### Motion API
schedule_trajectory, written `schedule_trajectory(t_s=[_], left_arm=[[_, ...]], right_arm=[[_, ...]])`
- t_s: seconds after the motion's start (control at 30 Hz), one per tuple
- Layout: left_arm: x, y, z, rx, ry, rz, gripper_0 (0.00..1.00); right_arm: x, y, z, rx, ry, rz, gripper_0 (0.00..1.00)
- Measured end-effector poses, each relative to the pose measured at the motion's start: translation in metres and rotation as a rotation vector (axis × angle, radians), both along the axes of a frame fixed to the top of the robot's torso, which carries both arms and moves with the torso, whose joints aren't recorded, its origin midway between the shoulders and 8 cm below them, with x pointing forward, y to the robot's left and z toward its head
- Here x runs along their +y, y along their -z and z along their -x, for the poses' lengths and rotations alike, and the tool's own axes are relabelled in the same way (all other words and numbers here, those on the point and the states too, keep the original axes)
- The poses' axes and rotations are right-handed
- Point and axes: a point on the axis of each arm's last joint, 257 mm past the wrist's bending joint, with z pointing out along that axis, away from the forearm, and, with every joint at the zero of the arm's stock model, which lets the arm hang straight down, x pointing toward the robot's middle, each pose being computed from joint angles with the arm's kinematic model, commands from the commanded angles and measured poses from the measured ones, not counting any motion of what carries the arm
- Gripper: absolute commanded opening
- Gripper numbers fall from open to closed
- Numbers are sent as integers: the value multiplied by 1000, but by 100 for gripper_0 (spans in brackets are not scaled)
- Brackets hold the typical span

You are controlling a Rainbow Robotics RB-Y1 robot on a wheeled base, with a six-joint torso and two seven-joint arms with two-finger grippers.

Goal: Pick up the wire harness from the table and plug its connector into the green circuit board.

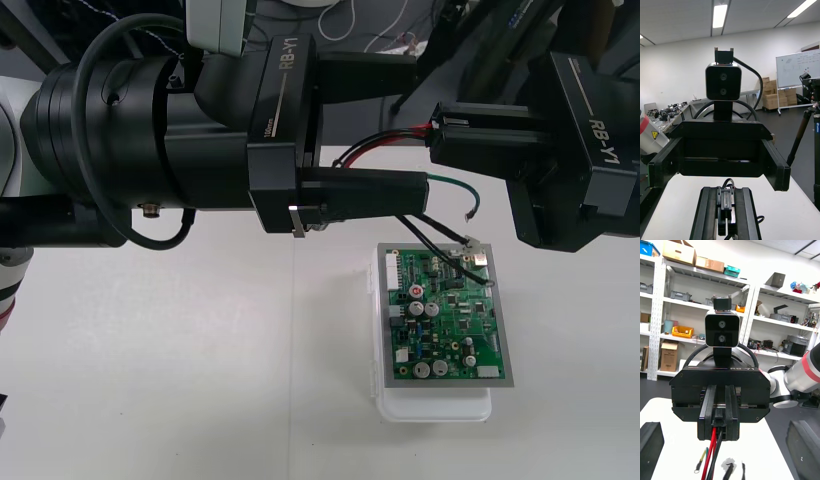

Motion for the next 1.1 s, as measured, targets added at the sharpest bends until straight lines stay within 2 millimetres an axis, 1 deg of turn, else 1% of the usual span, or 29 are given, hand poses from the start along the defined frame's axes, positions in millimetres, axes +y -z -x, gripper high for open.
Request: schedule_trajectory(t_s=[0.17, 0.47, 0.73, 0.83, 0.93, 1.0, 1.03, 1.07, 1.1], left_arm=[[0, 1, 0, 0, -1, -4, 93], [-3, 9, 2, 4, 9, -34, 93], [-4, 8, 0, 19, 10, -36, 93], [-4, 8, -1, 34, 10, -37, 92], [-4, 8, -1, 38, 10, -37, 76], [-4, 8, -1, 38, 10, -36, 70], [-4, 8, -2, 39, 10, -36, 60], [-4, 8, -2, 39, 10, -36, 48], [-4, 8, -2, 39, 10, -36, 44]], right_arm=[[0, 0, 0, 0, 0, 0, 0], [0, 0, 0, 0, 0, 0, 0], [0, 0, 0, 0, 0, 0, 0], [0, 0, 0, 0, 0, 0, 0], [0, 0, 0, 0, 0, 0, 0], [0, 0, 0, 0, -1, 0, 0], [0, 0, 0, -1, -1, 0, 0], [0, 0, 0, -1, -1, 0, 0], [0, 0, 0, -1, -1, 0, 0]])
